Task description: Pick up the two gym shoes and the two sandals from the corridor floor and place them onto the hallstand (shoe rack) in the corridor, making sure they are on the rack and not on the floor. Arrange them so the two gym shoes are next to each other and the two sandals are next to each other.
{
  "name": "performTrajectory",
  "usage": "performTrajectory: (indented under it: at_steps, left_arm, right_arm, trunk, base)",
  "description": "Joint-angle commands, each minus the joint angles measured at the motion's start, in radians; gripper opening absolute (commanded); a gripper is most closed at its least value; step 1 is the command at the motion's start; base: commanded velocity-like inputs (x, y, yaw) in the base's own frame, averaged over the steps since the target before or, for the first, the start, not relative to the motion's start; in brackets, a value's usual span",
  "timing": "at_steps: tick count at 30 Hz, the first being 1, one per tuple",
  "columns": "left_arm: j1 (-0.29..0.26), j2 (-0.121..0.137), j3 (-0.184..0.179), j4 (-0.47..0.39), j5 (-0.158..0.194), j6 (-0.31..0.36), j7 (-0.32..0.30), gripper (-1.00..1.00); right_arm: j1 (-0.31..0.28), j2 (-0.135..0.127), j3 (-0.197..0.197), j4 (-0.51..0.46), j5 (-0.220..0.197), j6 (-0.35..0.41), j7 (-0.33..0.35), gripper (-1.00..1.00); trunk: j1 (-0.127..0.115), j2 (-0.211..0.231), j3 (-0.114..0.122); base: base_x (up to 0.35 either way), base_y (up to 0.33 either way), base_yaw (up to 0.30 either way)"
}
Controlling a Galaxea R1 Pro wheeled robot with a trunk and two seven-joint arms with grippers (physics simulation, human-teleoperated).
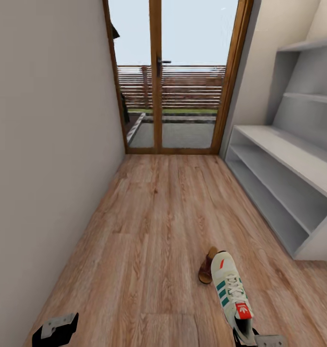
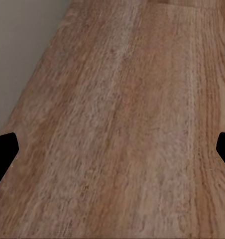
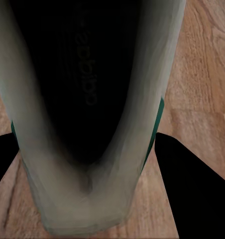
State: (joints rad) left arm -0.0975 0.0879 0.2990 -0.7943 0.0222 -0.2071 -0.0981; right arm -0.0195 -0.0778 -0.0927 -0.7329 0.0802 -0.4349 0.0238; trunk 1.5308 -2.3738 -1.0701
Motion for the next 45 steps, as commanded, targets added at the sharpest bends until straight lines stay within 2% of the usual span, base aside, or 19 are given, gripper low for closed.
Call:
performTrajectory:
  at_steps: [1, 16, 26, 45]
  left_arm:
    - [-0.001, 0.0, 0.003, 0.001, 0.002, -0.003, -0.008, 1.0]
    - [-0.001, 0.0, 0.003, 0.001, 0.002, -0.002, -0.008, 1.0]
    - [-0.001, -0.001, 0.0, 0.001, 0.001, -0.001, -0.006, 1.0]
    - [-0.001, -0.002, -0.001, 0.001, -0.003, -0.001, -0.005, 1.0]
  right_arm:
    - [0.0, 0.001, -0.004, 0.0, 0.007, -0.003, 0.002, -1.0]
    - [0.0, 0.002, -0.004, -0.002, 0.009, -0.004, 0.002, -1.0]
    - [0.0, 0.001, -0.004, -0.002, 0.008, -0.004, 0.002, -1.0]
    - [0.0, 0.001, -0.005, -0.002, 0.007, -0.004, 0.002, -1.0]
  trunk:
    - [0.0, 0.0, -0.001]
    - [0.0, 0.0, -0.001]
    - [0.0, 0.0, -0.001]
    - [0.0, 0.0, -0.001]
  base:
    - [0.236, 0.25, -0.064]
    - [0.277, 0.186, -0.011]
    - [0.082, 0.035, 0.0]
    - [0.252, 0.197, 0.0]
